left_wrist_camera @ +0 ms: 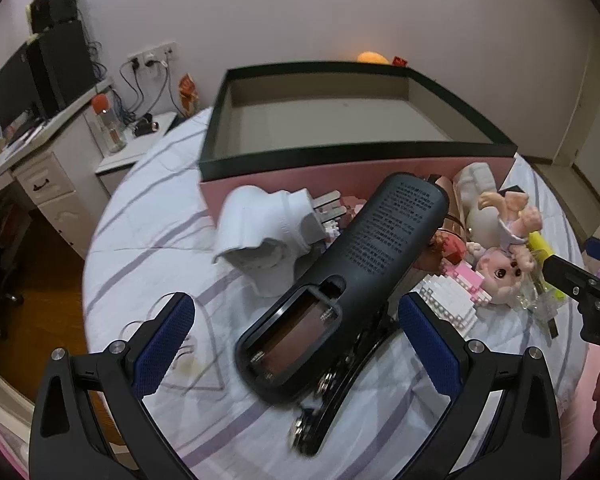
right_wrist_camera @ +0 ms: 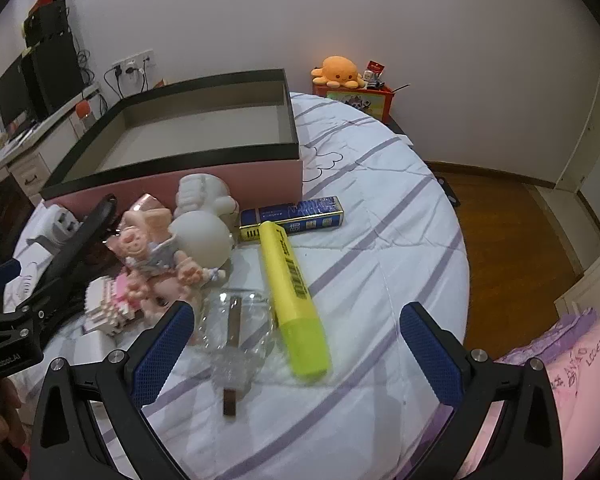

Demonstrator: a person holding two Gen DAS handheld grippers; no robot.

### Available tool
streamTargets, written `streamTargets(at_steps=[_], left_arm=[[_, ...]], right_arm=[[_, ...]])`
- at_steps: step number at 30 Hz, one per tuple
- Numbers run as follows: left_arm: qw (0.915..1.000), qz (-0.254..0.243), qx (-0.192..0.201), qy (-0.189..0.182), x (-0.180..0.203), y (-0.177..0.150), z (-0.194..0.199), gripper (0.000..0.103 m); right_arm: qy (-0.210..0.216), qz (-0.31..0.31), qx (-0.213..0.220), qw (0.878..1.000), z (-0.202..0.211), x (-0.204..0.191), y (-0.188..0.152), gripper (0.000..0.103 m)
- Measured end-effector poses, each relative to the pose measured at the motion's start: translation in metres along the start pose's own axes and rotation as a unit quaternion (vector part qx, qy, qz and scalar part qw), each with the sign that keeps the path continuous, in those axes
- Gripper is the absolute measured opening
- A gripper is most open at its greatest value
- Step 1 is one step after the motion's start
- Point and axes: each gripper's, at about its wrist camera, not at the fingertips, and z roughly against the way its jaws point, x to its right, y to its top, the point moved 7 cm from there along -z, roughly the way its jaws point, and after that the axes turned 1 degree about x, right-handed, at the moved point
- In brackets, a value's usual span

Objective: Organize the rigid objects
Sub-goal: 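Grasp the black TV remote with the left gripper while the right gripper grasps the yellow highlighter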

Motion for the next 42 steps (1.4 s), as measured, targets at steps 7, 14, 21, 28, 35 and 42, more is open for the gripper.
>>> streamTargets(at_steps=[7,14,21,28,35,42], left_arm=[[0.9999,-0.002,-0.015,-0.005,0.004,0.006,-0.018,0.102],[0.9992,0.01,-0.035,-0.014,0.008,0.004,-0.035,0.092],[0.9987,0.023,-0.032,-0.03,0.007,0.006,-0.034,0.084],[0.9978,0.032,-0.026,-0.053,0.006,0.004,-0.024,0.056],[0.996,0.054,-0.016,-0.07,-0.002,0.001,-0.012,0.036],[0.9946,0.064,-0.007,-0.081,-0.006,-0.001,-0.001,0.028]], right_arm=[[0.026,-0.014,-0.002,1.0,-0.013,0.012,0.014,0.097],[0.042,0.003,-0.038,0.998,-0.039,0.01,0.019,0.068],[0.047,0.016,-0.044,0.998,-0.05,0.01,0.017,0.045],[0.052,0.012,-0.037,0.998,-0.043,0.015,0.013,0.023],[0.064,0.002,-0.03,0.997,-0.033,0.012,0.009,0.023],[0.074,-0.006,-0.024,0.997,-0.024,0.013,0.008,0.022]])
